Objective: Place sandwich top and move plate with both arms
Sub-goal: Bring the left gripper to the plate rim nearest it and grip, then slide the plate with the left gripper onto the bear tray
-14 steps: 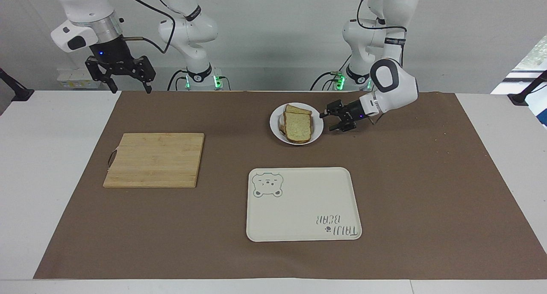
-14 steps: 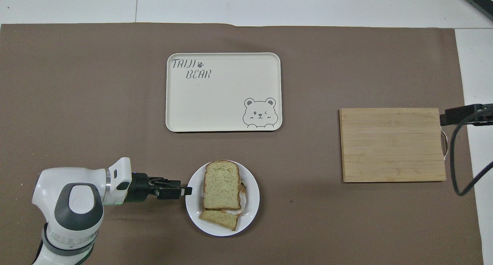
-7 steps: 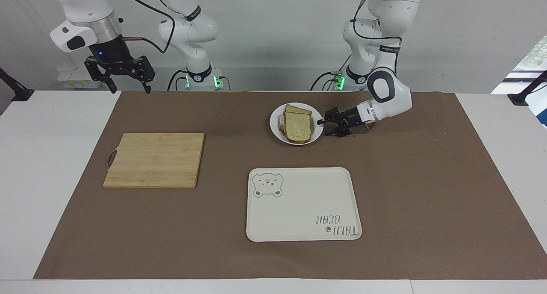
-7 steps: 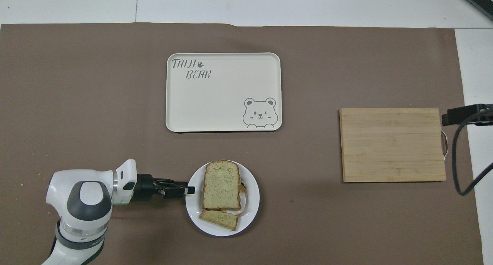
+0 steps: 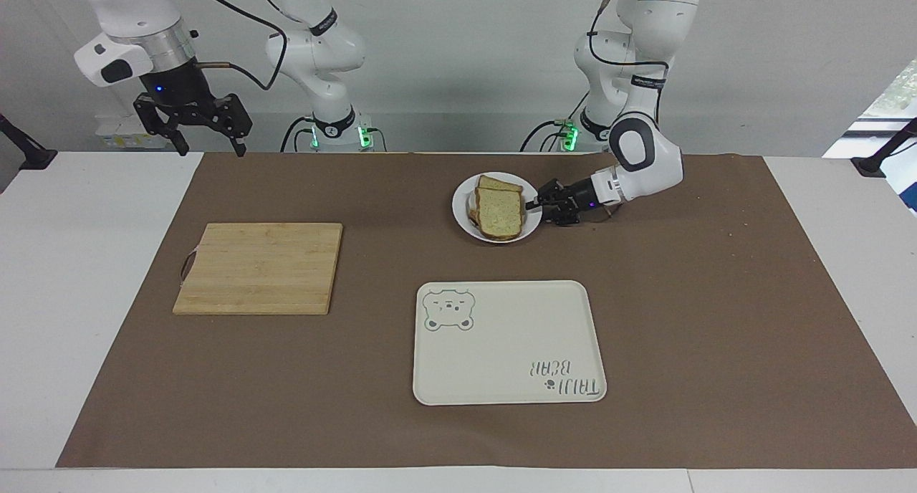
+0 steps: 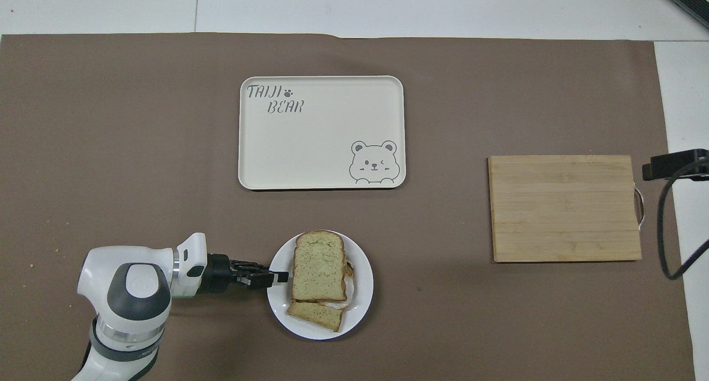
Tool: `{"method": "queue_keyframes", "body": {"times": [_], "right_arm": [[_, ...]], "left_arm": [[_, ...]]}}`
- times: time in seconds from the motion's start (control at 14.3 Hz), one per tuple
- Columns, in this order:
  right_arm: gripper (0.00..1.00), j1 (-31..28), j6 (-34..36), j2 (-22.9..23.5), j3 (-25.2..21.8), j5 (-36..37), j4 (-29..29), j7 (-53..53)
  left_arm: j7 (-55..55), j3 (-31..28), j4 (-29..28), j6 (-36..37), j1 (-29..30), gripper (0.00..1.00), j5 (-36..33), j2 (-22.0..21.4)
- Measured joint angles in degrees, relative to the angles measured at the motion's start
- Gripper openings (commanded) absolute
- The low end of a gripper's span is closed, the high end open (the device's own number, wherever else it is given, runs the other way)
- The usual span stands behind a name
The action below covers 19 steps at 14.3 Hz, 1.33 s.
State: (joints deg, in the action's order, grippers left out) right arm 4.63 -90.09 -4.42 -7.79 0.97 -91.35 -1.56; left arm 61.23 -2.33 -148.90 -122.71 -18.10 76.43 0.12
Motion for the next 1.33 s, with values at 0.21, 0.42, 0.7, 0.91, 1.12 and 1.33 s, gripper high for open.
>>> {"method": "queue_keyframes", "body": {"times": [0.21, 0.42, 0.7, 0.91, 1.12, 1.33], "right_arm": [[1.00, 0.0, 0.1, 0.0, 0.2, 0.0, -0.2, 0.0], [1.00, 0.0, 0.1, 0.0, 0.2, 0.0, -0.2, 0.0], [1.00, 0.0, 0.1, -0.1, 0.3, 0.0, -0.2, 0.0], [1.00, 0.0, 0.1, -0.1, 0.3, 0.0, -0.2, 0.0], [1.00, 0.0, 0.1, -0.1, 0.3, 0.0, -0.2, 0.0], [1.00, 0.0, 0.1, -0.1, 0.3, -0.1, -0.2, 0.0]], "left_arm": [[0.0, -0.1, 0.0, 0.0, -1.1, 0.00, 0.3, 0.0], [-0.1, -0.2, 0.0, 0.1, -1.1, 0.00, 0.4, 0.0], [-1.0, -0.7, 0.2, 1.2, -0.7, 0.00, 0.5, 0.1], [-3.0, -1.1, 2.8, 3.8, 1.3, 0.00, 0.5, 0.8], [-4.9, -1.3, 9.8, 7.1, 4.2, 0.00, 0.5, 4.0], [-9.2, -1.4, 19.4, 7.9, 5.3, 0.00, -0.2, 9.1]]}}
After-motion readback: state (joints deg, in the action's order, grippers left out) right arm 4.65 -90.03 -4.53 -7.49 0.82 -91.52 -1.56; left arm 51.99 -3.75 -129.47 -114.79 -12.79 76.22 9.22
